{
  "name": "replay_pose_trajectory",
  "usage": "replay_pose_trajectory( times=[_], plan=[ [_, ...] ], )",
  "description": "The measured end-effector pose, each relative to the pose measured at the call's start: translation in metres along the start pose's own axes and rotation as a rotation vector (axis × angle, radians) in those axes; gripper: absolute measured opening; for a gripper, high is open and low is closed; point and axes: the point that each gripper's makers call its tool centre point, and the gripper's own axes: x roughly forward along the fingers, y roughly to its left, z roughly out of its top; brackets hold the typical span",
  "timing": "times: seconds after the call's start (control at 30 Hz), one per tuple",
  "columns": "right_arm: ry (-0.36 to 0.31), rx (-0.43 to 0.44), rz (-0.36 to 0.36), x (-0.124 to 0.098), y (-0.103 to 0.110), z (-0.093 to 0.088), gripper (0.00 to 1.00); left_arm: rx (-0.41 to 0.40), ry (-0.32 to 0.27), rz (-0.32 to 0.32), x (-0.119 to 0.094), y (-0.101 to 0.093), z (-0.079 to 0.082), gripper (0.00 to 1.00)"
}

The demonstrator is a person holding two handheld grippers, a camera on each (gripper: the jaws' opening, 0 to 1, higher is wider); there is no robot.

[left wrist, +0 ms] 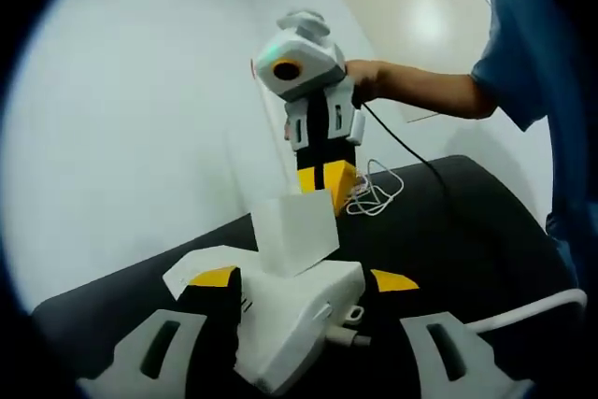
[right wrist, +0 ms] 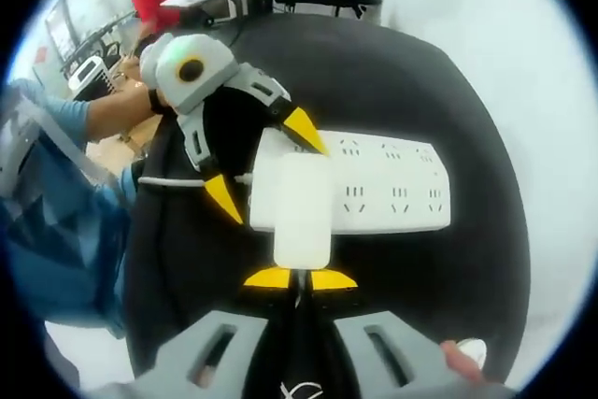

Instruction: Insert the desk lamp plug into the socket, turn on the power strip switch, turn on the lamp switch, then turn off the lamp switch, turn off the power strip switch, and remove the plug from the socket.

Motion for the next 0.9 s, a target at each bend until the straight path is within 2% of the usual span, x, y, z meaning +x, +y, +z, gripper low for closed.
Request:
replay_pose_trajectory(
  times=[0.1, 0.13, 0.2, 0.27, 0.3, 0.43, 0.67, 0.7, 0.77, 0.9],
  plan=[
    [-0.002, 0.019, -0.001, -0.002, -0.002, 0.002, 0.06, -0.002, 0.003, -0.002, 0.0, 0.0, -0.001, 0.52],
    [-0.045, 0.052, -0.018, -0.003, -0.002, 0.01, 0.06, 0.0, 0.003, -0.001, 0.0, 0.001, -0.001, 0.52],
    [-0.046, 0.02, -0.046, -0.005, -0.001, 0.009, 0.06, -0.006, 0.001, -0.001, 0.0, 0.001, 0.0, 0.53],
    [-0.039, 0.011, -0.056, 0.0, 0.0, 0.003, 0.06, 0.004, 0.003, -0.006, 0.001, 0.0, -0.001, 0.53],
    [-0.057, 0.023, -0.058, 0.0, -0.001, 0.002, 0.06, 0.003, 0.001, -0.007, 0.001, 0.0, -0.001, 0.53],
    [-0.104, 0.08, -0.024, 0.002, -0.004, -0.001, 0.06, 0.007, -0.002, -0.008, 0.001, -0.001, 0.0, 0.52],
    [-0.146, 0.122, -0.022, 0.009, -0.007, -0.011, 0.05, -0.001, -0.006, -0.005, 0.001, -0.001, 0.0, 0.52],
    [-0.158, 0.126, -0.02, 0.012, -0.007, -0.013, 0.05, -0.002, -0.007, -0.005, 0.001, -0.001, 0.0, 0.52],
    [-0.229, 0.161, -0.009, 0.01, -0.007, -0.009, 0.05, -0.001, -0.008, -0.006, 0.001, -0.001, 0.0, 0.52],
    [-0.259, 0.162, -0.011, 0.011, -0.008, -0.012, 0.04, 0.0, -0.012, -0.008, 0.001, 0.0, 0.001, 0.52]
  ],
)
